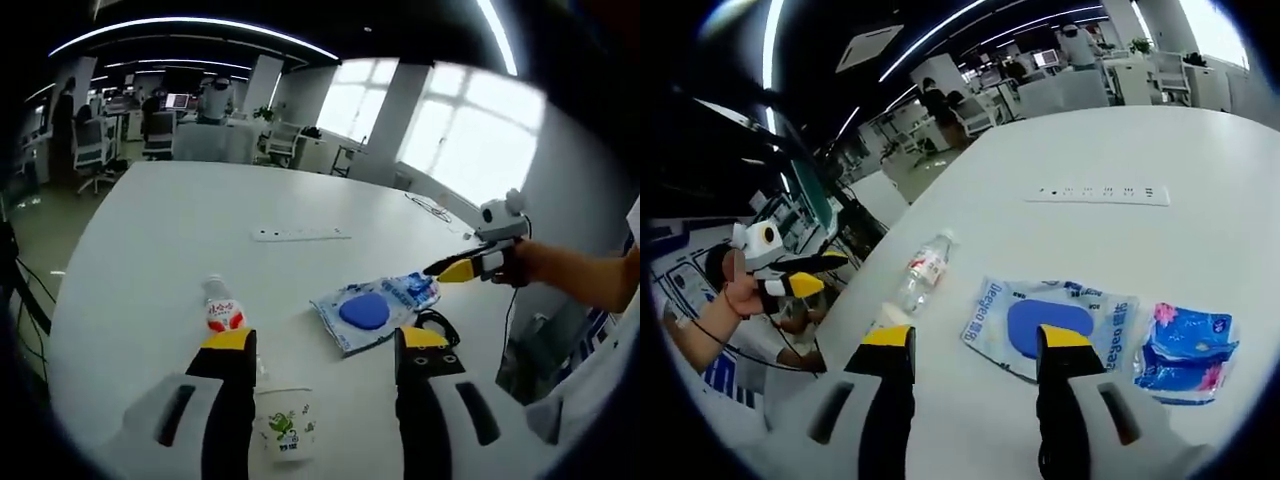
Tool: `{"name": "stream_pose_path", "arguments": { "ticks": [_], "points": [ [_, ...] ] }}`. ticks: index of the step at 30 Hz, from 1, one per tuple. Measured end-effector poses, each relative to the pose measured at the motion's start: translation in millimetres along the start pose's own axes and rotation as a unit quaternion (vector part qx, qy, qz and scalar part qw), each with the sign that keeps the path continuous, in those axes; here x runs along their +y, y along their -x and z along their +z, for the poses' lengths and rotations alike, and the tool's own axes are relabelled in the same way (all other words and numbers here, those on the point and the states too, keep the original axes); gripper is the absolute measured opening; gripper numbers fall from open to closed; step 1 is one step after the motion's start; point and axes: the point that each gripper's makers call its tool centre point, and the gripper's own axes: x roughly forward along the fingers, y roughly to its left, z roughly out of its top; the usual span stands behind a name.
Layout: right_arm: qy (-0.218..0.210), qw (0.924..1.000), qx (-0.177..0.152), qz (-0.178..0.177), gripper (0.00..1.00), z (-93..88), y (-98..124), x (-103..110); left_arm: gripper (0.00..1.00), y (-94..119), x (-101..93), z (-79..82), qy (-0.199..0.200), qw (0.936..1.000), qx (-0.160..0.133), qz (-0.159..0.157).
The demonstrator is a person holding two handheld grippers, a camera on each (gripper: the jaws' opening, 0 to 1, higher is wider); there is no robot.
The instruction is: Arrange the tabletop items into an orderly group along one side of the table until the central work area is clear of visible clutter.
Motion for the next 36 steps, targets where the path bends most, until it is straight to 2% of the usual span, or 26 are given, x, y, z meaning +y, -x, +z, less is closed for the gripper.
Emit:
{"name": "stream_pose_path", "arguments": {
  "ticks": [8,16,18,23,28,36],
  "points": [
    [-0.008,0.9991,-0.001,0.043,0.47,21.3,-22.6,26.4,0.55,23.4,11.9,3.4,0.016,0.9994,-0.027,0.015],
    [0.013,0.9957,0.02,0.09,0.47,45.4,-61.3,61.5,0.55,39.7,23.8,3.2,0.038,0.9977,-0.052,0.022],
    [0.014,0.9945,0.026,0.101,0.47,50.4,-74.3,69.3,0.55,42.3,28.0,-1.2,0.042,0.9974,-0.053,0.026],
    [0.02,0.9924,0.046,0.113,0.43,60.5,-109.4,70.9,0.55,48.5,37.6,-9.5,0.054,0.9963,-0.058,0.034],
    [-0.008,0.99,0.061,0.127,0.45,72.3,-147.0,72.8,0.54,54.9,48.4,-16.6,0.071,0.9943,-0.066,0.046],
    [-0.056,0.9843,0.086,0.144,0.42,83.1,-198.6,69.1,0.54,57.7,52.3,-29.2,0.096,0.9911,-0.078,0.049]
  ]
}}
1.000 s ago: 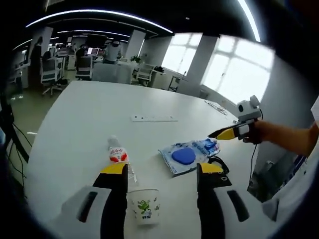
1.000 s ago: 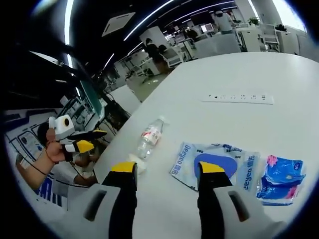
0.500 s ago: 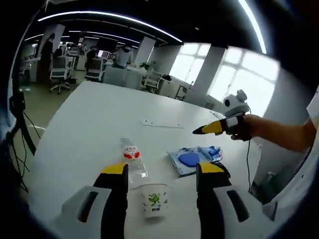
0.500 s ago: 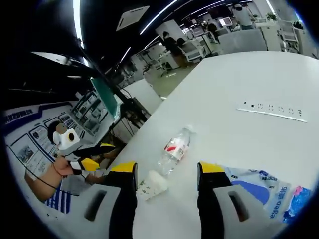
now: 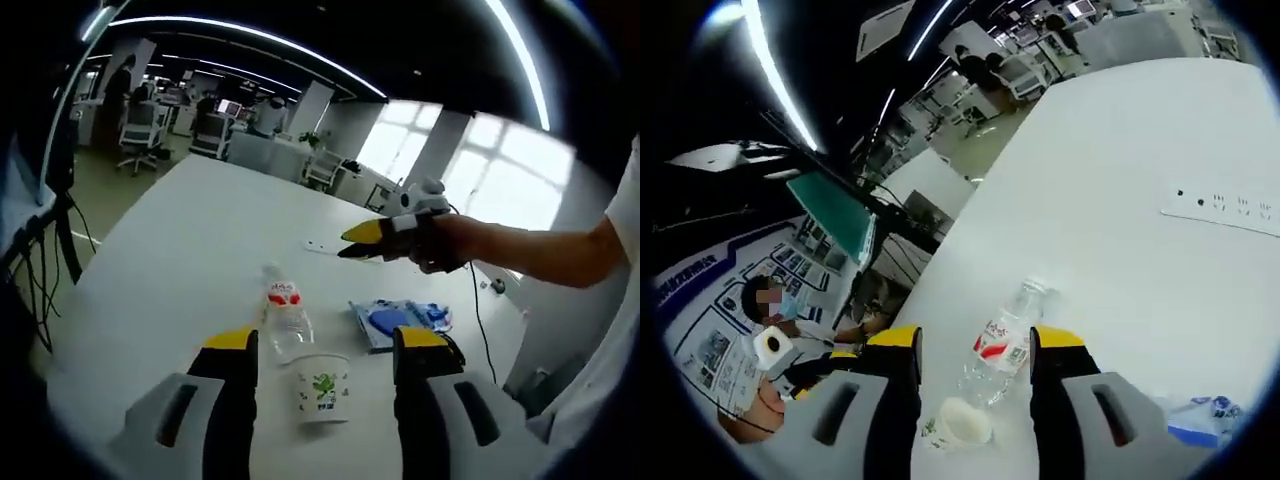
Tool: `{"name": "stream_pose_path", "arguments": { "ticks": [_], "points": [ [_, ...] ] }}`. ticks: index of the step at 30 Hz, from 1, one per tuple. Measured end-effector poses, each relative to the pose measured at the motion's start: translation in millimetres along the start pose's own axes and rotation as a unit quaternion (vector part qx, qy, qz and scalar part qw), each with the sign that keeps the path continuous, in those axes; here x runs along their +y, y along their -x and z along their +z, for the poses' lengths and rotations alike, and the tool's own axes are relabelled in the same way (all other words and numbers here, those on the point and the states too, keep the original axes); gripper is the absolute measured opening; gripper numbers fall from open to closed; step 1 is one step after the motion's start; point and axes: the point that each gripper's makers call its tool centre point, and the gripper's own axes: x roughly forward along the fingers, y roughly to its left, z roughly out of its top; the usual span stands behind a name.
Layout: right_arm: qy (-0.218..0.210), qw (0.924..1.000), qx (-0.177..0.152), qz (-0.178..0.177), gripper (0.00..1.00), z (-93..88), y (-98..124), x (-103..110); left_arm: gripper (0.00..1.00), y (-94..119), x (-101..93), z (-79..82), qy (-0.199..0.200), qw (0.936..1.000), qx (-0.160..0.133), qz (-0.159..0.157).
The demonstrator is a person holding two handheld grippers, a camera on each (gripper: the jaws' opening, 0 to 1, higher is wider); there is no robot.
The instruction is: Arrange the tabletop items into an orderly group along one side of the table until the central work area is clear of visible clutter.
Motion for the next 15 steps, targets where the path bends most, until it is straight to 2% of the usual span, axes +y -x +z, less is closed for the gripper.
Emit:
{"name": "stream_pose_path", "arguments": {
  "ticks": [3,6,8,10,13,15],
  "points": [
    [-0.005,0.9999,0.011,-0.002,0.43,2.0,-12.9,-7.3,0.54,-0.3,1.5,-4.5,0.008,1.0,0.003,-0.001],
    [-0.008,0.9997,0.023,-0.004,0.42,3.0,-28.9,-12.9,0.54,-1.2,0.7,-0.8,0.014,0.9999,-0.007,-0.003],
    [-0.023,0.9987,0.045,-0.001,0.42,-1.9,-38.4,-17.7,0.54,-2.8,0.7,1.9,0.016,0.9998,-0.013,-0.006],
    [-0.018,0.9988,0.045,-0.003,0.42,-1.1,-47.1,-22.6,0.54,-5.5,2.3,3.3,0.017,0.9998,-0.013,-0.006],
    [-0.039,0.9979,0.051,0.008,0.42,-2.9,-57.6,-25.5,0.54,-7.3,2.9,4.8,0.013,0.9998,-0.013,-0.009],
    [-0.041,0.9977,0.053,0.002,0.42,-3.8,-62.0,-31.1,0.54,-9.0,4.2,4.3,0.011,0.9998,-0.01,-0.009]
  ]
}}
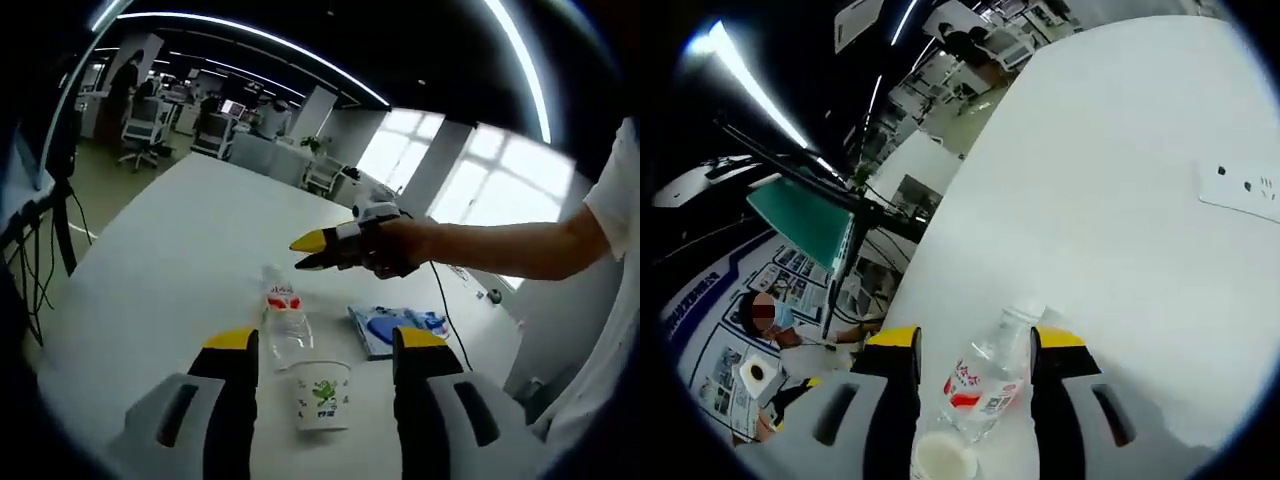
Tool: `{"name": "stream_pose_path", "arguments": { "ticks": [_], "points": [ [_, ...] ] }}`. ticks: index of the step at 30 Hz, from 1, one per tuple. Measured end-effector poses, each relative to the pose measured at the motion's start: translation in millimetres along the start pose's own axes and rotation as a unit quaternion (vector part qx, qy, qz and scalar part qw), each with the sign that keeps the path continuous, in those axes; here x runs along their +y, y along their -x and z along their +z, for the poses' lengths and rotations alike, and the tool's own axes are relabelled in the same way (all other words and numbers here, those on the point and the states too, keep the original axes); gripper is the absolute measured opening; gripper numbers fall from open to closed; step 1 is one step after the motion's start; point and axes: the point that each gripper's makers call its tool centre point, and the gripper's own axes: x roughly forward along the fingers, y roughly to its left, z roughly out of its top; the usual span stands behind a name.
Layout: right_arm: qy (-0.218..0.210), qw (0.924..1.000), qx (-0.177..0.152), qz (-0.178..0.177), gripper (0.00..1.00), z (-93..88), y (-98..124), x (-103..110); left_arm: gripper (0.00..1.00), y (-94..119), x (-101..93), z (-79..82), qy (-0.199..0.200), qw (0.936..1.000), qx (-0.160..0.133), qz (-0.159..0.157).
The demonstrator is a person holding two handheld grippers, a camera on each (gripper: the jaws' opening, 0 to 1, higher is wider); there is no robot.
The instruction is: Arrange the tabletop items into an orderly group along one side of the table until the central work area is clear of visible clutter.
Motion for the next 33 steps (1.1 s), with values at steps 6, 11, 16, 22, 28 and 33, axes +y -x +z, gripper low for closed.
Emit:
{"name": "stream_pose_path", "arguments": {
  "ticks": [6,11,16,22,28,33],
  "points": [
    [-0.025,0.9996,0.011,0.004,0.4,-1.3,-10.2,-12.1,0.53,-3.9,3.9,0.2,0.002,1.0,-0.002,0.0],
    [-0.05,0.9986,0.012,0.01,0.36,1.6,-14.9,-21.3,0.53,-7.3,5.5,0.4,0.006,1.0,-0.004,-0.001],
    [-0.062,0.9976,0.022,0.02,0.35,2.3,-22.6,-27.0,0.53,-8.8,7.5,1.9,0.009,0.9999,-0.008,0.001],
    [-0.074,0.9961,0.03,0.036,0.34,-1.2,-30.9,-26.9,0.53,-10.4,10.8,1.3,0.012,0.9999,-0.008,0.005],
    [-0.074,0.9956,0.031,0.047,0.34,-4.5,-39.5,-28.0,0.52,-12.1,12.7,-0.9,0.014,0.9999,-0.005,0.007],
    [-0.087,0.9939,0.029,0.062,0.29,-1.0,-48.8,-29.3,0.52,-13.3,14.9,-0.6,0.015,0.9999,-0.004,0.007]
  ]
}}
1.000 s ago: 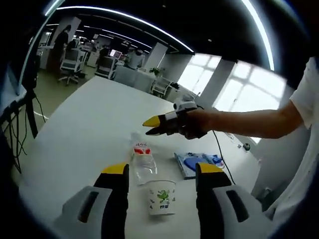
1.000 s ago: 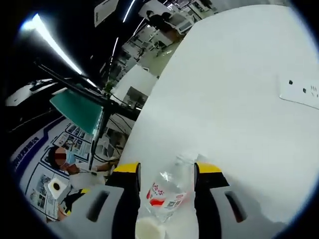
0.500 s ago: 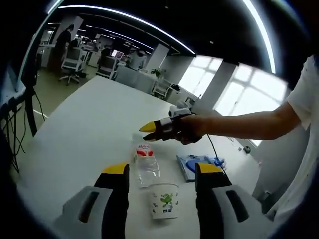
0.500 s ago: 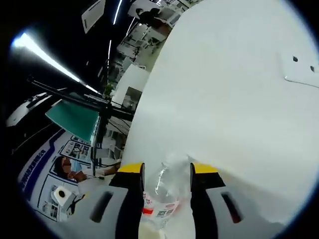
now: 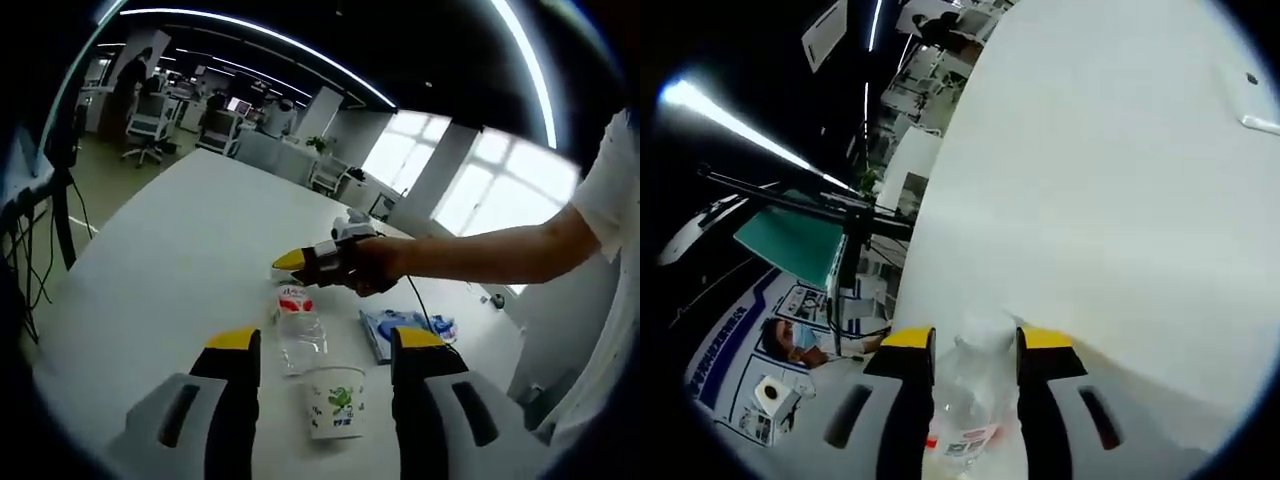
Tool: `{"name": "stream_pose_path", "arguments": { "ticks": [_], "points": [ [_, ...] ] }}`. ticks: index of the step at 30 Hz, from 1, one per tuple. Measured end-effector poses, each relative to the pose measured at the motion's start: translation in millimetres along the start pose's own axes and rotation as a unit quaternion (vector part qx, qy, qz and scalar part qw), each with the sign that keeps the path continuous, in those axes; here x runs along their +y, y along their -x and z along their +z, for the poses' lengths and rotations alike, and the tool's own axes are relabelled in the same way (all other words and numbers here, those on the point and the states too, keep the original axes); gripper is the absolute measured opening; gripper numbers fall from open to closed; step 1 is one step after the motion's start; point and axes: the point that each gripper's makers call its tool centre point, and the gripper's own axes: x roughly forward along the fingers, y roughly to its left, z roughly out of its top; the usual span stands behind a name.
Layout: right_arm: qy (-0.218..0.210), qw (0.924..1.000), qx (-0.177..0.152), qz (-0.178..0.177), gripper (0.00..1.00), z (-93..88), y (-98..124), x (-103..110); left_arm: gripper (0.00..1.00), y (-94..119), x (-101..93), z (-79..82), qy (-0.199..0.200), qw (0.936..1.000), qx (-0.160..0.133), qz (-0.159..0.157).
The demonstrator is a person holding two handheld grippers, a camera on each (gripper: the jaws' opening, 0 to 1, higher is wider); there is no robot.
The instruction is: Arrange the tabletop items into an orderly group along one side of the table until the central work area is clear of visible clutter.
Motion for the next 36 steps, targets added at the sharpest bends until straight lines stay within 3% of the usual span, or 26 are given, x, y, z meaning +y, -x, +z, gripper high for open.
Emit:
{"name": "stream_pose_path", "arguments": {
  "ticks": [4,10,27,36],
  "points": [
    [-0.008,1.0,-0.004,0.0,0.22,2.1,-5.0,-3.0,0.52,0.3,2.3,1.1,0.001,1.0,0.001,0.001],
    [-0.008,0.9999,-0.009,0.002,0.2,2.1,-6.6,4.9,0.51,0.7,4.6,-0.3,0.003,1.0,0.004,0.002],
    [0.092,0.9956,-0.018,-0.005,0.19,-0.5,7.3,47.3,0.5,-3.7,5.6,5.1,-0.007,0.9999,0.009,-0.006],
    [0.14,0.9891,-0.042,-0.011,0.19,-4.7,20.7,68.7,0.49,-31.7,25.4,9.0,-0.034,0.9986,0.031,-0.025]
  ]
}}
